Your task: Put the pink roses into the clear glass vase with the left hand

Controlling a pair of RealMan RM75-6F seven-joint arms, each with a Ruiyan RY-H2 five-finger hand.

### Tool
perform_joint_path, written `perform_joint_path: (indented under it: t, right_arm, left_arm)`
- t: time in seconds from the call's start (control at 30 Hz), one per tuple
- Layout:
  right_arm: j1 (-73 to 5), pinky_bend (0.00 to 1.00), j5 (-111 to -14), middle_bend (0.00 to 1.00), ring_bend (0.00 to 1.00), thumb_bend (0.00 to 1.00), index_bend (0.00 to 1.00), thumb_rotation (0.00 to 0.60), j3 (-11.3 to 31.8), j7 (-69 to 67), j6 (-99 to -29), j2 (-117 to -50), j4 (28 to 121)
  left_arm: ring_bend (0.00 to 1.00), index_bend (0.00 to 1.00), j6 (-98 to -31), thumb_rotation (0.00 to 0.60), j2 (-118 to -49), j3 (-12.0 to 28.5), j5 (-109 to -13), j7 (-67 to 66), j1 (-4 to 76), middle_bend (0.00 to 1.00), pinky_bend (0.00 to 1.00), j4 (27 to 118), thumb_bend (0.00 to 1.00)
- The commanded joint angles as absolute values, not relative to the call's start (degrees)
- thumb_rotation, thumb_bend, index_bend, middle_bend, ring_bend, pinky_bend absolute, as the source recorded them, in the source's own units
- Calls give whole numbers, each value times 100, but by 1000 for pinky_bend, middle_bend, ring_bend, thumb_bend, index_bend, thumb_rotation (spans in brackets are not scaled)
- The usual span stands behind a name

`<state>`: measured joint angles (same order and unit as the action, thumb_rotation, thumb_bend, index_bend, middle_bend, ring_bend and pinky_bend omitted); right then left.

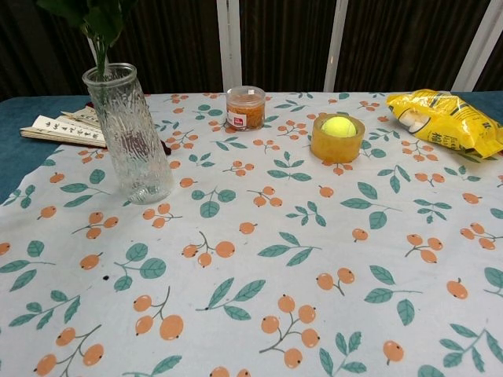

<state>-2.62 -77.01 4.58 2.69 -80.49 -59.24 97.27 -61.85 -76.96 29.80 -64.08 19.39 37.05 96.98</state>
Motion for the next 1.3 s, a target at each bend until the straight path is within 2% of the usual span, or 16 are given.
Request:
perform_joint_path:
  t: [0.03, 0.2, 0.33, 0.53, 0.9, 1.1, 1.2, 1.3]
  right_arm:
    - [-262, 301, -7701, 41, 41, 192, 39, 600, 459, 266, -8051, -5926, 9727]
    - [-246, 301, -7744, 41, 41, 191, 38, 600, 461, 257, -8109, -5913, 9768]
    - [-232, 301, -7756, 41, 41, 192, 39, 600, 463, 253, -8144, -5912, 9780]
    - [-220, 321, -7755, 41, 41, 191, 38, 600, 472, 219, -8165, -5885, 9801]
    - [-169, 322, -7792, 41, 41, 192, 39, 600, 492, 65, -8266, -5837, 9821]
    - [-197, 321, -7845, 41, 41, 192, 39, 600, 457, 156, -8219, -5870, 9831]
    - [-207, 321, -7852, 41, 41, 192, 38, 600, 451, 199, -8209, -5888, 9844]
    - [-214, 321, -7861, 41, 41, 192, 38, 600, 439, 257, -8202, -5909, 9848]
  left_arm:
    - [175, 345, -5987, 600, -7576, 2841, -6551, 2102, 3683, 262, 310, 9640, 257]
    - [20, 183, -5467, 600, -7183, 2565, -6704, 1920, 3736, 140, 192, 9684, 160]
    - [0, 150, -5070, 600, -6677, 2422, -6690, 1623, 3772, 108, 167, 9985, 142]
    - [0, 149, -4908, 600, -5824, 2199, -6469, 496, 3765, 108, 167, 10541, 142]
    - [0, 131, -5570, 600, -4415, 1944, -5643, -989, 3331, 108, 168, 11669, 142]
    - [0, 133, -6302, 600, -3621, 1854, -5301, -1229, 2829, 109, 163, 12416, 142]
    - [0, 134, -6879, 600, -3366, 1662, -5482, -1624, 2499, 111, 156, 12828, 148]
    - [0, 140, -7756, 600, -3524, 1347, -6345, -2063, 2037, 113, 157, 13044, 158]
